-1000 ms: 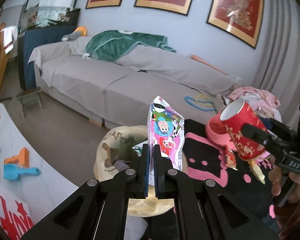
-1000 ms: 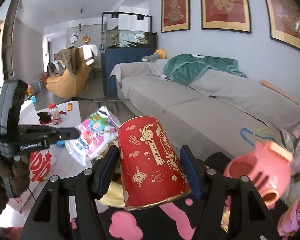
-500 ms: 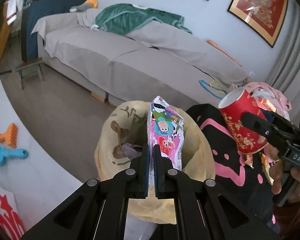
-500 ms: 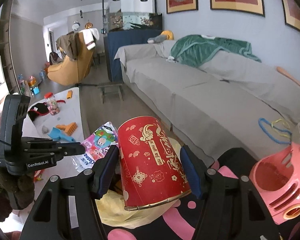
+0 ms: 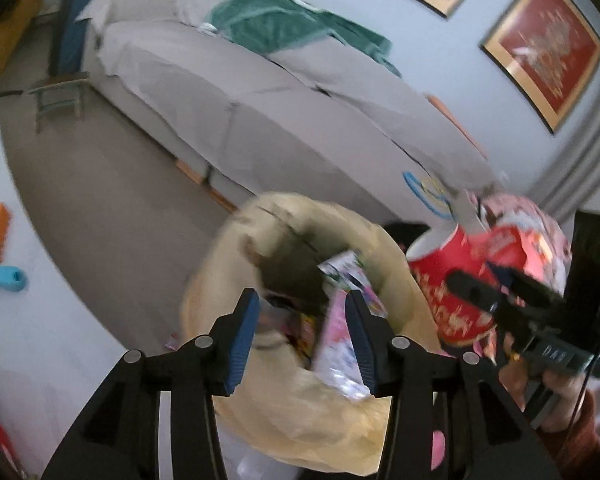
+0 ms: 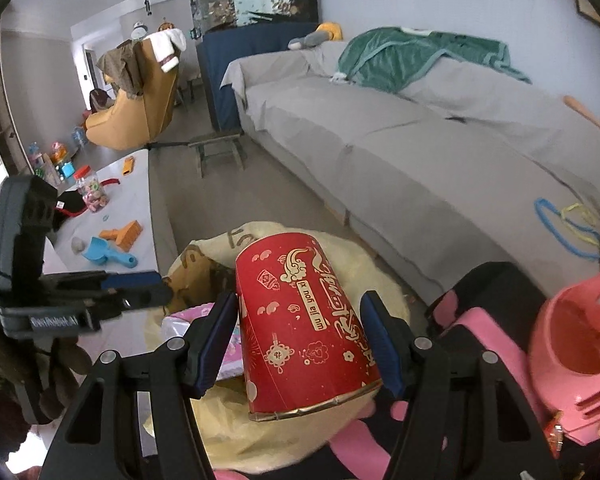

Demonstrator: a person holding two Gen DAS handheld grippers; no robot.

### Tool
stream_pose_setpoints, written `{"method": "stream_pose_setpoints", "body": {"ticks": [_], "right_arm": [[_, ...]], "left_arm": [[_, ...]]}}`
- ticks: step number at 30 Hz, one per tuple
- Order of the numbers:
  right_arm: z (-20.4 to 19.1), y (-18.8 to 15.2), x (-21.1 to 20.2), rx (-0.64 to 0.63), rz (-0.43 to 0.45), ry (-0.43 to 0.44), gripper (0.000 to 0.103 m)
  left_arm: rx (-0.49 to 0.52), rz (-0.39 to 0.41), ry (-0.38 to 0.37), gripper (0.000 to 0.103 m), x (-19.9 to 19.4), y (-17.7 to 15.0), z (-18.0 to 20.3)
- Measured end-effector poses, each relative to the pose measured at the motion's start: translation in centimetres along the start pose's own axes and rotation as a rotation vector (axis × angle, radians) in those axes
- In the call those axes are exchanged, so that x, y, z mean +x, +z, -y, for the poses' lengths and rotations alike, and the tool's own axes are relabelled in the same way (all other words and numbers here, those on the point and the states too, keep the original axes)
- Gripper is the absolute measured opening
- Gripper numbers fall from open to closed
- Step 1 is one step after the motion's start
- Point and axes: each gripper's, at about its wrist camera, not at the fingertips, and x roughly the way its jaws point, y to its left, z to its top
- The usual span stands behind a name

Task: Collect trash
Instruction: 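Open the left gripper to drop the wrapper while the right gripper drops the red cup into the bag, then move the left gripper to the red snack packet while the right gripper approaches the yellow-and-white snack bag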

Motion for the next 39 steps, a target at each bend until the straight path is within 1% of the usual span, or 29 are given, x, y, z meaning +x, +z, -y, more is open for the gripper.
{"method": "stream_pose_setpoints", "body": {"ticks": [2, 3, 5, 7, 10, 12, 13, 19, 22, 27, 30, 32, 35, 39], "right_arm": [[-0.8, 0.3, 1.7, 0.011, -0.016, 0.040, 0.060], [-1.1, 0.3, 2.8, 0.013, -0.039, 0.068, 0.060], [-2.2, 0.1, 5.4, 0.006, -0.123, 0.120, 0.060], [-3.3, -0.5, 9.2, -0.005, -0.253, 0.160, 0.060], [-4.1, -1.6, 13.6, -0.024, -0.408, 0.152, 0.060], [-4.3, -2.2, 15.0, -0.022, -0.454, 0.137, 0.060], [-4.4, -2.2, 15.2, -0.020, -0.457, 0.132, 0.060], [-4.4, -2.4, 13.0, -0.019, -0.396, 0.111, 0.062], [-4.7, -2.6, 10.7, -0.056, -0.324, 0.116, 0.065], [-3.7, -2.0, 5.8, -0.067, -0.191, 0.098, 0.066], [-2.9, -2.5, 2.4, -0.097, -0.110, 0.051, 0.066], [-2.1, -3.5, 0.1, -0.096, -0.061, 0.017, 0.066], [-0.6, -4.9, -3.2, -0.073, 0.002, -0.021, 0.063], [2.2, -7.4, -7.6, -0.036, 0.084, -0.121, 0.060]], "left_arm": [[-0.023, 0.026, 0.016, 0.046, -0.7, 0.3, -1.0], [-0.038, 0.035, 0.017, 0.046, -1.0, 0.4, -1.5], [-0.062, 0.047, 0.017, 0.046, -1.4, 0.6, -2.5], [-0.072, 0.062, 0.020, 0.046, -1.9, 0.7, -3.1], [-0.076, 0.081, 0.029, 0.046, -2.6, 0.5, -3.8], [-0.075, 0.084, 0.032, 0.046, -2.7, 0.5, -4.0], [-0.075, 0.084, 0.032, 0.046, -2.7, 0.4, -4.2], [-0.097, 0.078, 0.026, 0.046, -2.6, 0.2, -4.4], [-0.095, 0.080, 0.026, 0.046, -2.7, 0.3, -3.9], [-0.069, 0.083, 0.019, 0.046, -3.2, 0.2, -2.0], [-0.032, 0.074, 0.009, 0.046, -3.1, -0.1, 0.3], [-0.005, 0.063, -0.003, 0.046, -2.8, -0.3, 1.9], [0.054, 0.033, -0.032, 0.046, -1.8, -1.2, 5.1], [0.150, -0.025, -0.097, 0.046, 0.3, -3.0, 10.4]]}}
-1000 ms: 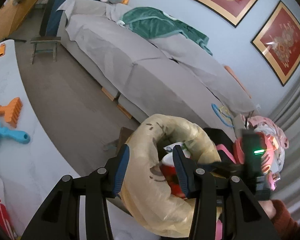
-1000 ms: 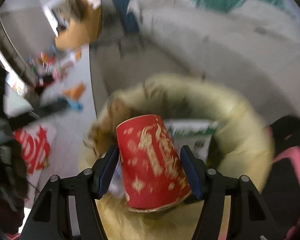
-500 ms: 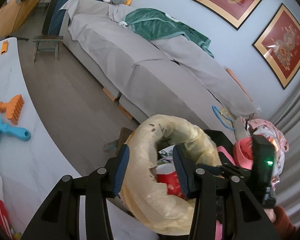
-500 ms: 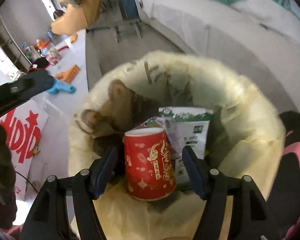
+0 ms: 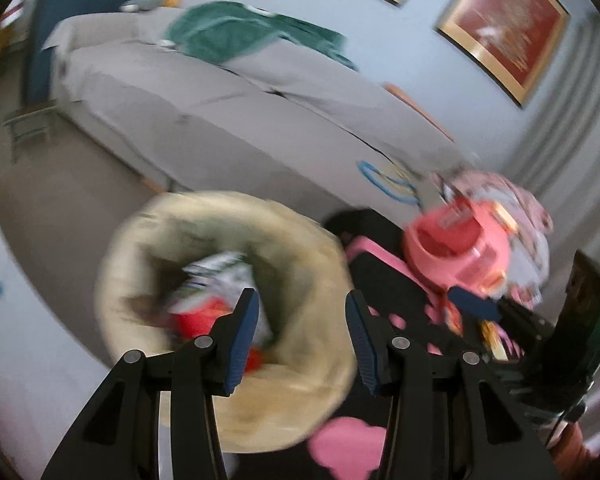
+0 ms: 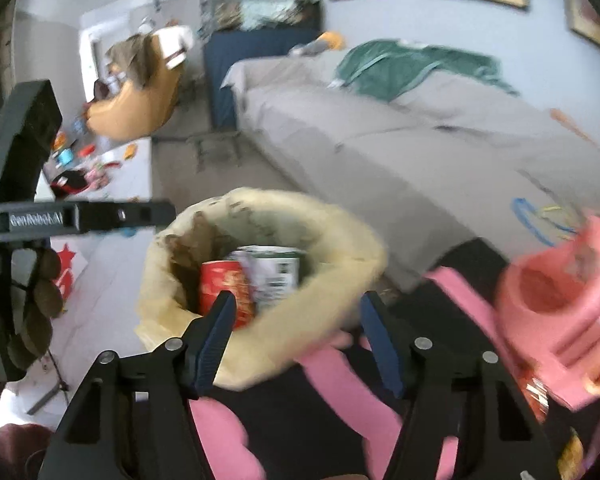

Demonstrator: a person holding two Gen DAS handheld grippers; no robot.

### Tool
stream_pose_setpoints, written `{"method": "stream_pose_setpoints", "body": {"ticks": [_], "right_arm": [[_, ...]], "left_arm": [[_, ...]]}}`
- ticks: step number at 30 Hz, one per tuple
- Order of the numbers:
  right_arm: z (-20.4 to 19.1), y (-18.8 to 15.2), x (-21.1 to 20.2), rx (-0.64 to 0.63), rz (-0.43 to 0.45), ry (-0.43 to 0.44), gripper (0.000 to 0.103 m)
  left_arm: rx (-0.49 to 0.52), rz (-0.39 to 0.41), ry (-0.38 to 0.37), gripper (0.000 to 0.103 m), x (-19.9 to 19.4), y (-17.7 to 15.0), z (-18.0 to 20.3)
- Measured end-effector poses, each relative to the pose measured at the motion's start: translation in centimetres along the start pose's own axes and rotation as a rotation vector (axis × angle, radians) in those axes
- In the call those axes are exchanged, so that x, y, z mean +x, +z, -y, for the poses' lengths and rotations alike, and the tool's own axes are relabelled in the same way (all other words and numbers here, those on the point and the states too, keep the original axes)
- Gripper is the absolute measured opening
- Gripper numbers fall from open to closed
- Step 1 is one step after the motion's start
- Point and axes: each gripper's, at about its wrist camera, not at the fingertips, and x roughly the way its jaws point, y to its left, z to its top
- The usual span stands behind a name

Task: Collect trash
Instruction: 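Move the left gripper to the red snack packet while the right gripper approaches the yellow-and-white snack bag, then close the left gripper on the red packet while the right gripper grasps the yellow-and-white snack bag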

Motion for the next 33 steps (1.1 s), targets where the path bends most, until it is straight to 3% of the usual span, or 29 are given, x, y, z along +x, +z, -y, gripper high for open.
{"method": "stream_pose_setpoints", "body": {"ticks": [7, 16, 22, 27, 33], "right_arm": [[8.5, -6.2, -5.8, 0.193, 0.010, -0.145, 0.050], [16.6, -15.0, -12.0, 0.397, -0.003, -0.321, 0.050], [19.3, -18.7, -14.0, 0.450, -0.013, -0.371, 0.050], [20.3, -19.8, -14.7, 0.463, -0.006, -0.372, 0.051], [20.5, -19.7, -14.5, 0.428, -0.021, -0.367, 0.051]], "left_arm": [[0.158, -0.127, -0.113, 0.046, 5.2, -2.3, 8.3], [0.365, -0.316, -0.220, 0.046, 13.6, -5.0, 17.9], [0.367, -0.337, -0.163, 0.046, 18.9, -4.8, 20.8], [0.343, -0.371, -0.110, 0.045, 21.9, -4.9, 22.0], [0.341, -0.357, -0.096, 0.017, 22.2, -5.0, 23.0]]}}
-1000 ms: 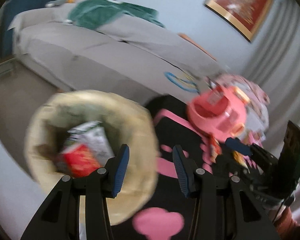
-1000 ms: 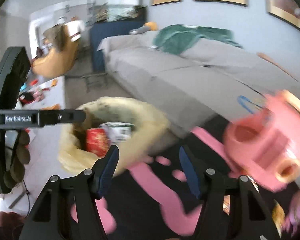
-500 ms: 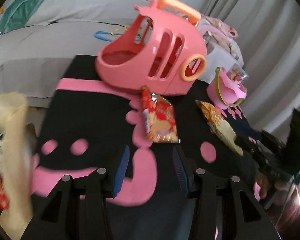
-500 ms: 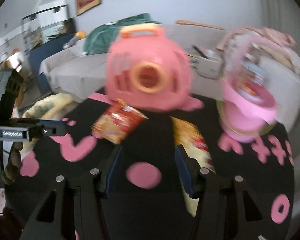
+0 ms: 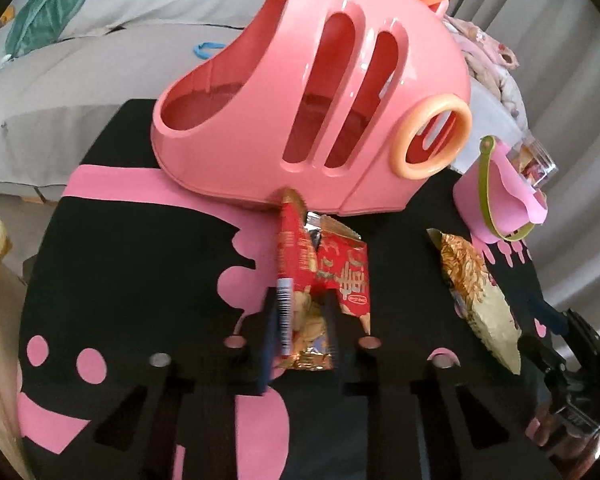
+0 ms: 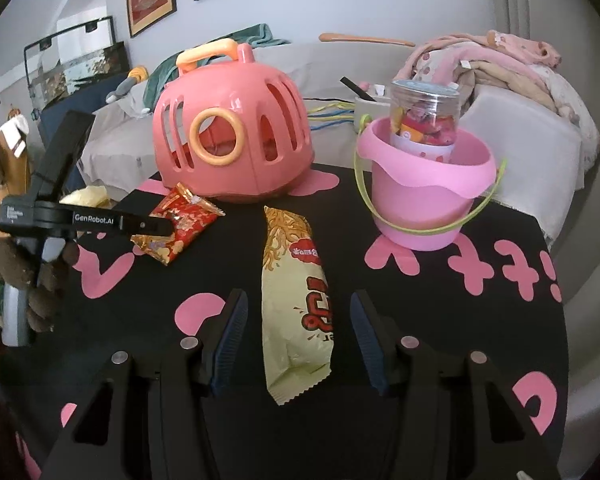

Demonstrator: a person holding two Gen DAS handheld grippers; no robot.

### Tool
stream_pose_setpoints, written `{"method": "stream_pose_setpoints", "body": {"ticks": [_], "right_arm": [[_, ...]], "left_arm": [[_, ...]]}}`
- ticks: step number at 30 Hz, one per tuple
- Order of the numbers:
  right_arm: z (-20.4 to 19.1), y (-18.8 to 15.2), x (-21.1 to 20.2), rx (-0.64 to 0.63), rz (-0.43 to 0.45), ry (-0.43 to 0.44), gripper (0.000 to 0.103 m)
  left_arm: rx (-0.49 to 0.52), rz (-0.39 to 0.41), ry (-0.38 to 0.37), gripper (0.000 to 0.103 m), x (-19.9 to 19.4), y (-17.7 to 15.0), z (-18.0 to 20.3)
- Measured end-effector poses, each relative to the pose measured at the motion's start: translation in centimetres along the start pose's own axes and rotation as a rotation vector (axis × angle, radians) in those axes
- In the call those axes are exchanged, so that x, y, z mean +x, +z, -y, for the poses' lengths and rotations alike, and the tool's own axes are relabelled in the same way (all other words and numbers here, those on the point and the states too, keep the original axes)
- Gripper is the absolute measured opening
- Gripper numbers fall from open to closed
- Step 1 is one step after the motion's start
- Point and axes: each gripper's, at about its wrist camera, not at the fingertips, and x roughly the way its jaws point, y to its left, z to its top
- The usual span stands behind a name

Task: Collect trash
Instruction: 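Close the left gripper on the red packet while the right gripper grasps the yellow-and-white snack bag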

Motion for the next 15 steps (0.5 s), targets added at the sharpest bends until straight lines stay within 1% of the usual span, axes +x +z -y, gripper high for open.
{"method": "stream_pose_setpoints", "body": {"ticks": [3, 6, 9, 11, 15], "right_arm": [[-0.2, 0.2, 0.3, -0.016, -0.006, 0.004, 0.051], [-0.2, 0.6, 0.7, -0.028, -0.015, 0.002, 0.052], [0.0, 1.1, 1.7, -0.028, -0.037, -0.001, 0.053], [0.3, 1.5, 2.4, -0.011, -0.052, 0.012, 0.053], [0.7, 2.3, 4.0, 0.023, -0.082, 0.025, 0.053]], "left_arm": [[-0.014, -0.005, -0.004, 0.011, -0.7, -0.4, -0.4], [-0.031, -0.001, -0.013, 0.010, -2.3, -1.6, -1.2], [-0.049, -0.005, -0.021, 0.009, -4.0, -2.6, -2.0], [-0.056, -0.008, -0.026, 0.009, -5.1, -3.6, -2.6], [-0.048, -0.001, -0.012, 0.009, -7.7, -5.5, -3.3]]}}
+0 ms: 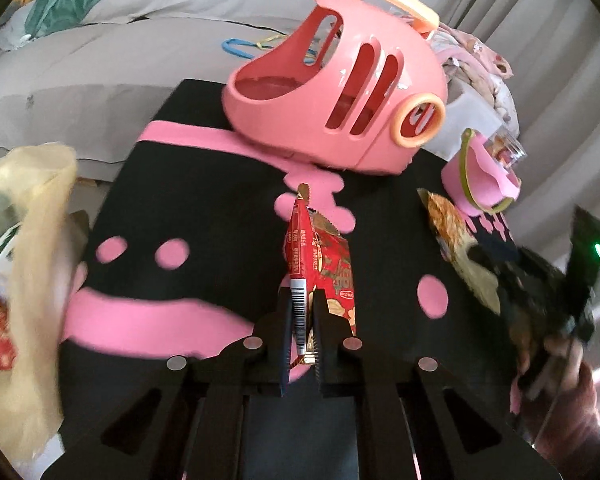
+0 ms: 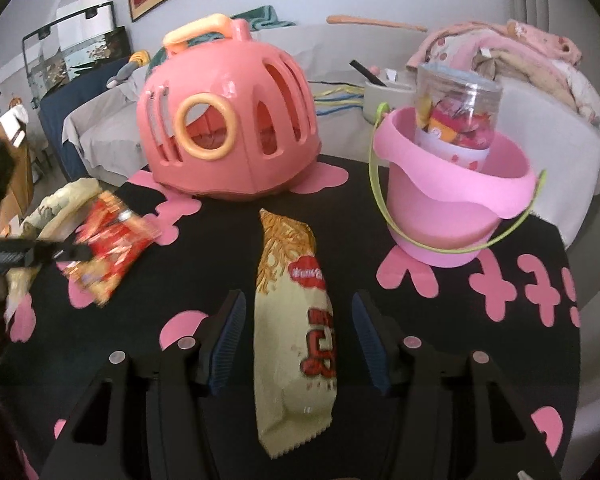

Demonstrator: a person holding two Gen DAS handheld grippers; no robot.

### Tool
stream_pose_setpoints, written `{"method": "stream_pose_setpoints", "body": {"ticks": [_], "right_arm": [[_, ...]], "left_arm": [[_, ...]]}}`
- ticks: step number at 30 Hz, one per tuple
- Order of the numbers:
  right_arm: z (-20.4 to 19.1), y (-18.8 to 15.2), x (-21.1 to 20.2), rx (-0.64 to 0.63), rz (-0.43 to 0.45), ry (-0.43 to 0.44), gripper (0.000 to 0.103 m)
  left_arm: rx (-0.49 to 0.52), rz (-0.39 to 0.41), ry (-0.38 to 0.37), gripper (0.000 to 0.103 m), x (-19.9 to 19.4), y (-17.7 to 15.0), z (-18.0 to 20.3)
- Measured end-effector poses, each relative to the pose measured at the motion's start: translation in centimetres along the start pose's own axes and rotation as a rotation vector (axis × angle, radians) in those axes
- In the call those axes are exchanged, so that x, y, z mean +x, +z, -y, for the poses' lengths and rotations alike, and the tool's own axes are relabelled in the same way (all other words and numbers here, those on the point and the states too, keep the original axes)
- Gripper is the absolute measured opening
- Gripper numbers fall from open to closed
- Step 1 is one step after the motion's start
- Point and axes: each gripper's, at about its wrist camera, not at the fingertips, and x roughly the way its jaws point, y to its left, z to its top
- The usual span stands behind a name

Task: Collect trash
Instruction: 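Close the left gripper on the red packet while the right gripper grasps the yellow-and-white snack bag, then carry the red packet and yellow-and-white snack bag over the yellow trash bag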

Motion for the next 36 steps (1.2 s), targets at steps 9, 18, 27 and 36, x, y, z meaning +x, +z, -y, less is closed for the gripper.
{"method": "stream_pose_setpoints", "body": {"ticks": [9, 18, 27, 36], "right_arm": [[-0.6, 0.7, 3.5, -0.018, -0.072, -0.038, 0.053], [-2.7, 1.1, 2.8, -0.070, -0.067, 0.024, 0.036], [-9.4, 1.7, -0.5, -0.182, -0.021, 0.121, 0.035], [-14.7, 0.5, -3.1, -0.239, -0.008, 0.203, 0.035]], "left_arm": [[0.007, 0.036, 0.079, 0.009, -3.2, -3.8, -1.4], [-0.023, 0.040, 0.087, 0.009, -4.4, -5.1, -2.8], [-0.053, 0.083, 0.060, 0.009, -6.6, -6.2, -3.8], [-0.057, 0.131, 0.071, 0.009, -9.6, -8.3, -4.2]]}}
